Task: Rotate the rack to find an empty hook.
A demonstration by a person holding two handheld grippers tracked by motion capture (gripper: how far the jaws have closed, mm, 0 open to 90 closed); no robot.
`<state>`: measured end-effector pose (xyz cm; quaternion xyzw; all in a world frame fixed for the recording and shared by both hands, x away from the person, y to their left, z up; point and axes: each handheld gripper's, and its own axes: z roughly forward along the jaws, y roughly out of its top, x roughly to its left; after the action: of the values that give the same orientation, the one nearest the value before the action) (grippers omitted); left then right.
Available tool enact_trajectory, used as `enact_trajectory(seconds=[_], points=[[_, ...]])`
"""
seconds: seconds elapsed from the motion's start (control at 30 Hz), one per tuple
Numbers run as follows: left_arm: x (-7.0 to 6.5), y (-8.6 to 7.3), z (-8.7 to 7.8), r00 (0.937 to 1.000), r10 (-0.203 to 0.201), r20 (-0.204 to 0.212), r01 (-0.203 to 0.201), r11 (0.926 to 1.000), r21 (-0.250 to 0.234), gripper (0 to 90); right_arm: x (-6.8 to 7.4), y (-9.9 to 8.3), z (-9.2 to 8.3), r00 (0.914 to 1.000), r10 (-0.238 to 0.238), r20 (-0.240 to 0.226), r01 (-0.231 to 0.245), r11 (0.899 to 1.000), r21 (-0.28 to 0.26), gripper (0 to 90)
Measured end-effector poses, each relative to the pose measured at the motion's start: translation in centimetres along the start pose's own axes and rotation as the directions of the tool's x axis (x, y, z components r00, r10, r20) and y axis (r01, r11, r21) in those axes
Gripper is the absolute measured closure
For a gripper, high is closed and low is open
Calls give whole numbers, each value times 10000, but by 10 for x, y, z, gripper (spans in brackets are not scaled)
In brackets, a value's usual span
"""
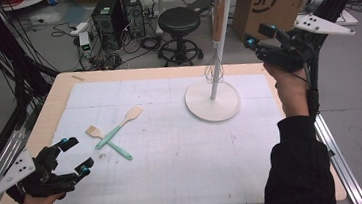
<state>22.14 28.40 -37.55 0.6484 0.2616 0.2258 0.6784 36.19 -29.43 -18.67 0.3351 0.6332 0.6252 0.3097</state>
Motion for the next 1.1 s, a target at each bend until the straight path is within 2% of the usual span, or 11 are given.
enact_trajectory(seconds=[0.07, 0.1, 0.17, 0.27, 0.6, 0.73, 0.87, 1.1], points=[[0, -1, 0, 10000, -26, -7, 26, 10000, -9, 168, -1, 6, 1, 9999, -30, 169, 32, 9999, -118, 571], [1, -1, 1, 10000, -17, 24, 17, 10000, 0, 169, -2, 9, 2, 9999, -87, 83, 88, 9999, -110, 632], [1, -2, 3, 10000, -40, 29, 40, 10000, 32, 172, 0, 15, 6, 9986, -512, 156, 512, 9987, 13, 736], [2, -2, 5, 9999, -91, 55, 90, 10000, 22, 174, 3, 26, 16, 9960, -809, 376, 805, 9967, 123, 886], [2, -3, 6, 9999, -92, 139, 91, 9999, 104, 175, -3, 50, 34, 9969, -691, 381, 686, 9975, 137, 891], [2, -3, 7, 9998, -109, 165, 108, 9999, 78, 175, -5, 57, 40, 9983, -589, 15, 588, 9974, 422, 891], [3, -3, 7, 9998, -96, 182, 95, 9999, 75, 175, -3, 59, 43, 9975, -486, -508, 503, 9982, 333, 891], [3, -3, 5, 9998, -123, 167, 122, 9999, 50, 175, 5, 58, 54, 9930, -606, -1012, 649, 9971, 402, 890]])
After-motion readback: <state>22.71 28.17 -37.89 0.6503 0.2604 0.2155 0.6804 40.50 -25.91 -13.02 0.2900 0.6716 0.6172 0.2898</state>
